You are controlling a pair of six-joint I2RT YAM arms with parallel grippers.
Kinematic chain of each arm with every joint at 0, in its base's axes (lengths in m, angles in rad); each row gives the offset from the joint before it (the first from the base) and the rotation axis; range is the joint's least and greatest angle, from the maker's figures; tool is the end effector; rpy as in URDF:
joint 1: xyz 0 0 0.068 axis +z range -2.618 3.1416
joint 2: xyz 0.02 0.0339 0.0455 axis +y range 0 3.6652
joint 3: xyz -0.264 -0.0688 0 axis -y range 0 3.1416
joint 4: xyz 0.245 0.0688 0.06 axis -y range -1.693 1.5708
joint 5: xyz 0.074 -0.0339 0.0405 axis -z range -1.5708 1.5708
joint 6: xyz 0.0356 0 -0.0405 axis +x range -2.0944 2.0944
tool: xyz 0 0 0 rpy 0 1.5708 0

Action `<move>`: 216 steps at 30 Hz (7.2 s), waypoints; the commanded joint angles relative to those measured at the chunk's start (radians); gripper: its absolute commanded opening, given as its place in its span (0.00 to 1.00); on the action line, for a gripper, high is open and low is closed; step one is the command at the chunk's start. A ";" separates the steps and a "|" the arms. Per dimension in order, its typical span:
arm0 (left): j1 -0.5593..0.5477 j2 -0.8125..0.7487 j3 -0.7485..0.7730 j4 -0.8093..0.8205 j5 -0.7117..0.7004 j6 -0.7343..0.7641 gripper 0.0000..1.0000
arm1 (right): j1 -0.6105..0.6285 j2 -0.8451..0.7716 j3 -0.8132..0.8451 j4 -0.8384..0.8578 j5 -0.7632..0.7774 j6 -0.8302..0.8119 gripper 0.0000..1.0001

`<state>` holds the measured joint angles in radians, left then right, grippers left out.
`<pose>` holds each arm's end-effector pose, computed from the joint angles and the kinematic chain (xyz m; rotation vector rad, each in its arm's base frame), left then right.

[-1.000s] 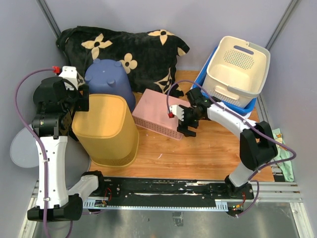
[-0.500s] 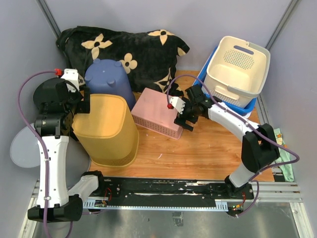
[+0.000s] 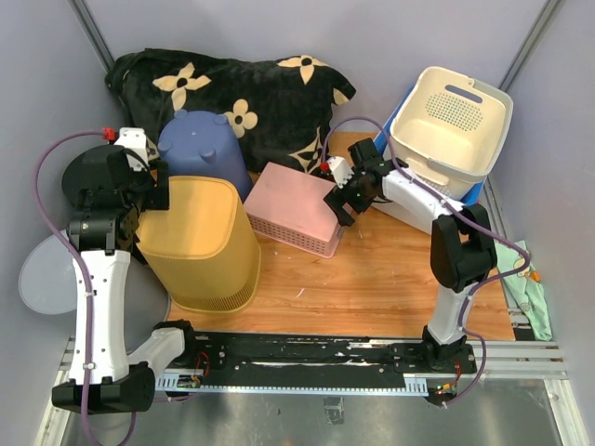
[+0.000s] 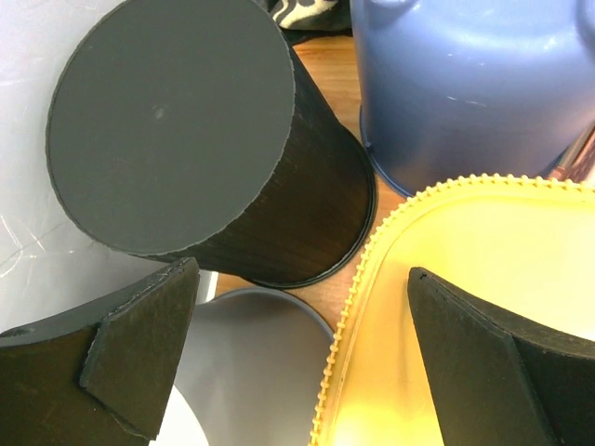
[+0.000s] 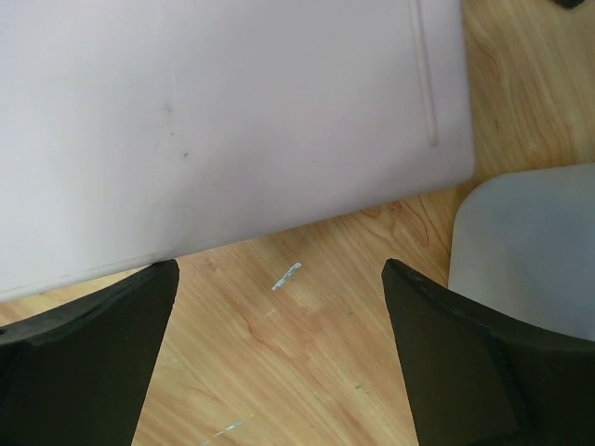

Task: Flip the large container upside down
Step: Move the container to the center of the board, then pick up the container from the container, then place the container inside the container.

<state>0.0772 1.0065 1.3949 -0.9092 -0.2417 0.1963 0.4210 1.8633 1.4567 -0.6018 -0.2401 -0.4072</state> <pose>0.1758 0.0221 0.4309 -0.0224 2.1020 0.4179 0.3641 0.1723 0.2326 -1.1136 2.3116 0.3144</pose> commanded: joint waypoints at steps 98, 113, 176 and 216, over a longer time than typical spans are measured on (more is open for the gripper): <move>0.010 -0.169 -0.210 0.175 -0.349 -0.085 0.95 | -0.294 -0.544 -0.417 0.581 0.479 -0.343 0.92; 0.010 -0.178 -0.233 0.167 -0.302 -0.062 0.96 | -0.211 -0.392 -0.627 1.280 0.853 -0.770 0.88; 0.010 -0.156 -0.266 0.181 -0.291 -0.079 0.96 | -0.523 -0.792 0.230 -0.086 -0.691 0.369 0.00; 0.010 -0.124 -0.277 0.199 -0.276 -0.068 0.96 | -0.639 -0.946 -0.517 -0.228 -1.468 0.847 0.00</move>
<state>0.0792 0.8581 1.1385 -0.6147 -0.4976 0.1078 -0.2428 0.9611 1.0447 -0.6167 -1.5837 0.5388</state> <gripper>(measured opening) 0.963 0.369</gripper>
